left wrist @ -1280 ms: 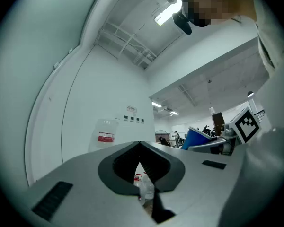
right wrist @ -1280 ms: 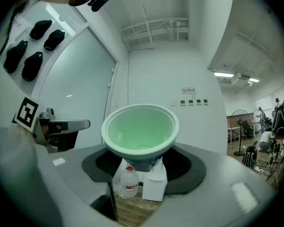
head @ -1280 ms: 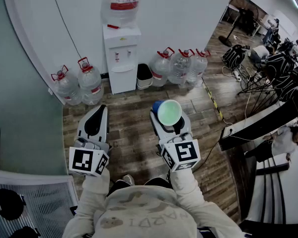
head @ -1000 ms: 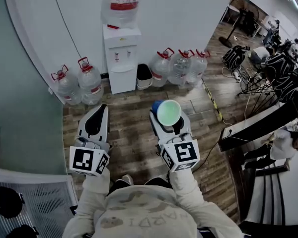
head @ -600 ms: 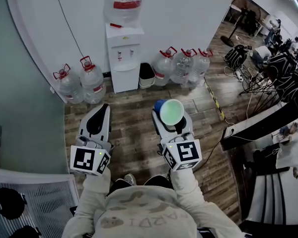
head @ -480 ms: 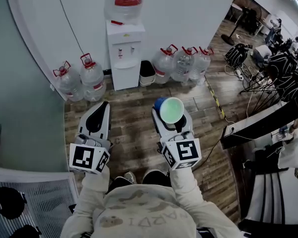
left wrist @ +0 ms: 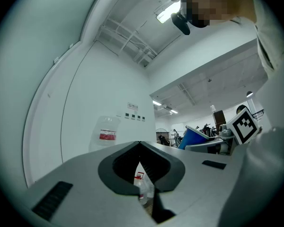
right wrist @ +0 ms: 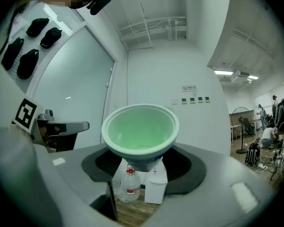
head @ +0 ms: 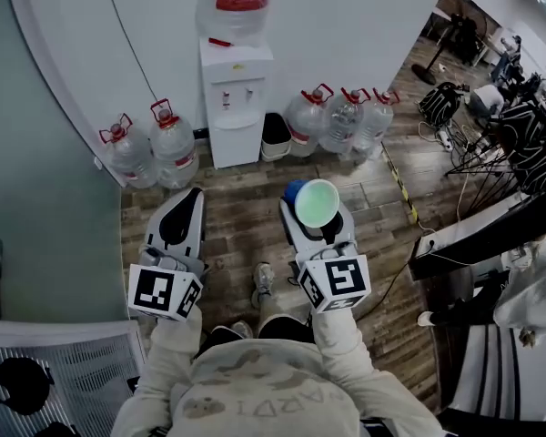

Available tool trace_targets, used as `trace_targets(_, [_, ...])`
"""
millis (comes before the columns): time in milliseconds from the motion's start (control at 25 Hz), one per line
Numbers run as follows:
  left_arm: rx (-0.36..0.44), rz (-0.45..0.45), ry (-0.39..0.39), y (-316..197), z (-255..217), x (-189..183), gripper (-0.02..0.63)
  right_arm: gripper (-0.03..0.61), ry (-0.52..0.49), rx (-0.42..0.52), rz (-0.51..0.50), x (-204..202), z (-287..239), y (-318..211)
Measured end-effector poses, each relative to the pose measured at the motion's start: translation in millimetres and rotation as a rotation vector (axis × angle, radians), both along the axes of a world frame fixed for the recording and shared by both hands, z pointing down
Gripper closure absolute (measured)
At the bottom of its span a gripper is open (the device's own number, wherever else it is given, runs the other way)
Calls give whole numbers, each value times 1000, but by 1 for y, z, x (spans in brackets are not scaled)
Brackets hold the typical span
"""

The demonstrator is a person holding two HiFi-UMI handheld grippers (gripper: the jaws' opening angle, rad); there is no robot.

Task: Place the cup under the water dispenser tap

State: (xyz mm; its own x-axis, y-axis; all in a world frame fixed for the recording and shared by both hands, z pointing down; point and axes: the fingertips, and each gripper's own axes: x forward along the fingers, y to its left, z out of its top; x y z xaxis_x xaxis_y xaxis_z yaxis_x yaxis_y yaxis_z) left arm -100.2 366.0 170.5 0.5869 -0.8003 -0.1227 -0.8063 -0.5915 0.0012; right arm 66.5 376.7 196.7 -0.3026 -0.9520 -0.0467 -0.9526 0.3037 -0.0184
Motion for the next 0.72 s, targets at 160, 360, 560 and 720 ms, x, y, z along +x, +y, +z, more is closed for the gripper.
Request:
trace_targets(160, [12, -28, -2, -32, -3, 1, 609, 302, 14, 8, -25, 2, 0, -37])
trace_targets(360, [18, -48, -4, -85, -6, 8, 609, 302, 15, 8, -57, 5, -1, -95])
trace_targets(560, [28, -61, 2, -137, -9, 20, 608, 302, 25, 13, -87, 13, -5, -151])
trace_targets(720, [33, -72, 7, -174, -13, 36, 608, 302, 34, 10, -107, 25, -6, -189])
